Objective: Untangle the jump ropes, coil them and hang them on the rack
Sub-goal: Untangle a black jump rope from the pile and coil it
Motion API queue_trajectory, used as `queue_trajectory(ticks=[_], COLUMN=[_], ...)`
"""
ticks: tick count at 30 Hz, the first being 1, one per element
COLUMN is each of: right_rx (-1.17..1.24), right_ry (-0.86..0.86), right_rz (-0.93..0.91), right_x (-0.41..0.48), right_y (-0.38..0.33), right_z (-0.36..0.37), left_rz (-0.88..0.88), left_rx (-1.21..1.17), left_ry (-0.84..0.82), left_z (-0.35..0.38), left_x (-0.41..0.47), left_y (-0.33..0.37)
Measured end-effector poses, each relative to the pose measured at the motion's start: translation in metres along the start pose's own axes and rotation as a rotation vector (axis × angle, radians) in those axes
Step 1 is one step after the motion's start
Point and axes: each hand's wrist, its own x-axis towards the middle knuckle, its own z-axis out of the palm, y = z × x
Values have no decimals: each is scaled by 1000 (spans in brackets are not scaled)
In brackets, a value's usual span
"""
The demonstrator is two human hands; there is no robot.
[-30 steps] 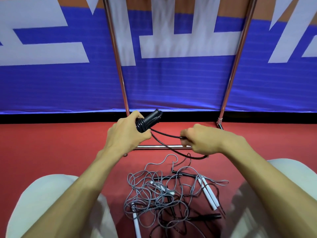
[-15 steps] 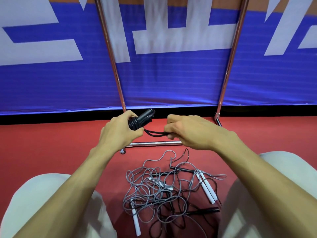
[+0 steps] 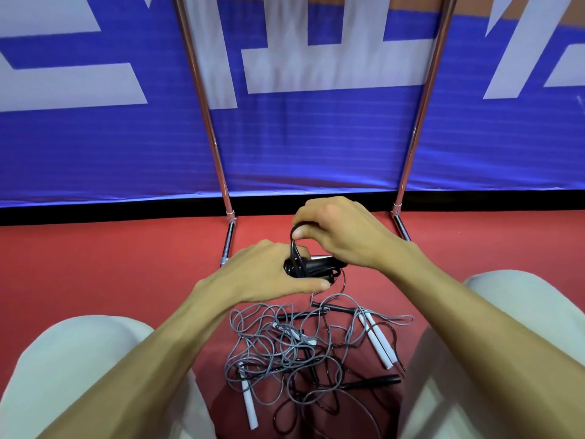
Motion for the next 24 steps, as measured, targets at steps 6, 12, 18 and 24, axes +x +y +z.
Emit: queue_trajectory(ticks=[6, 12, 18, 24], right_rx=[40, -23, 245, 382], right_ry=[-58, -103, -240, -119], right_rz=[136, 179, 198, 237], right_x=[-4, -4, 0, -1], right_y=[19, 24, 10, 3], right_z=[-7, -4, -3, -3], left_rz=[101, 96, 32, -98], left_rx=[-373, -841, -965, -954], left_ry=[58, 226, 366, 413], left_z=[-5, -14, -14, -11], left_x=[-7, -7, -5, -1], left_y=[1, 0, 6, 4])
